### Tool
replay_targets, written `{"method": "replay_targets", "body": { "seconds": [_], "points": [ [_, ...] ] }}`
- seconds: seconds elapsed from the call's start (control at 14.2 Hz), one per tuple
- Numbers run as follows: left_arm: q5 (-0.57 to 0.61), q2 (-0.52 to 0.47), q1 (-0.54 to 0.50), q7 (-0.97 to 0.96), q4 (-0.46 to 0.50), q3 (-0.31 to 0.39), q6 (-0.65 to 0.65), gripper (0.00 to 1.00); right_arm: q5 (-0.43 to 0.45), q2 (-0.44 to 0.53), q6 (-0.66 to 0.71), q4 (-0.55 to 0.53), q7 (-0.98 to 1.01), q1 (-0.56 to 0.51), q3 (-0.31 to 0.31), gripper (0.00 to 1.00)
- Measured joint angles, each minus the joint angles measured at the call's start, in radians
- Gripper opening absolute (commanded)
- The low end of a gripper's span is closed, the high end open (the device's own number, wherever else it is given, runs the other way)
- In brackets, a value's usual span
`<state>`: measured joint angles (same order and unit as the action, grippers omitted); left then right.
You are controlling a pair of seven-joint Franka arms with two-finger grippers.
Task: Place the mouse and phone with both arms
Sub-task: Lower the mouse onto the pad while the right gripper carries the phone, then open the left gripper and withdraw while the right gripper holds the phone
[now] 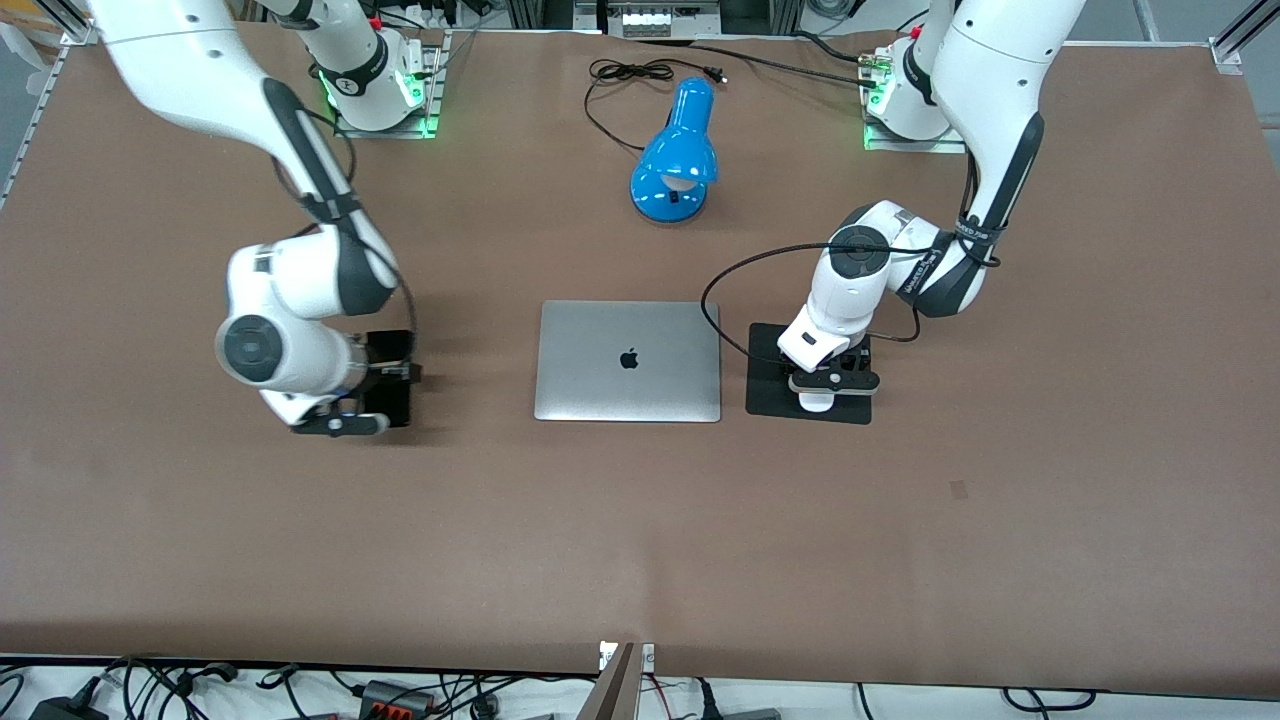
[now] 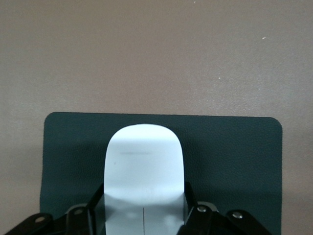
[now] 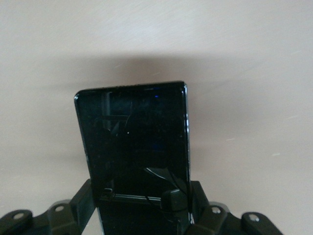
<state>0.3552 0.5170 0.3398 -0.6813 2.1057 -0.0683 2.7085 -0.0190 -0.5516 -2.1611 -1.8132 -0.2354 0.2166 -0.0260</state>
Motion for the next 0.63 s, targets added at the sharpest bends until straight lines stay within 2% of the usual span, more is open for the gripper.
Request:
{"method": "replay_targets", "body": {
  "seconds": [0.21,0.42,0.49,0.63],
  "points": [
    [0.000,-0.003,0.000,0.000,-0.007,0.000,0.007,1.00,-0.010,-0.015,-0.025,0.000,-0.089,0.086,-0.001,0.22],
    [0.000,-0.037,-0.012,0.001,-0.019,0.002,-0.003,1.00,-0.085,-0.038,-0.084,0.000,-0.131,0.167,0.000,0.22],
    [0.000,-0.055,-0.020,0.010,-0.032,0.002,-0.044,1.00,-0.096,-0.047,-0.106,-0.001,-0.148,0.187,-0.001,0.22],
    [0.001,-0.095,-0.029,0.077,-0.102,0.002,-0.248,1.00,-0.097,-0.068,-0.142,-0.001,-0.189,0.206,0.000,0.22]
  ]
}}
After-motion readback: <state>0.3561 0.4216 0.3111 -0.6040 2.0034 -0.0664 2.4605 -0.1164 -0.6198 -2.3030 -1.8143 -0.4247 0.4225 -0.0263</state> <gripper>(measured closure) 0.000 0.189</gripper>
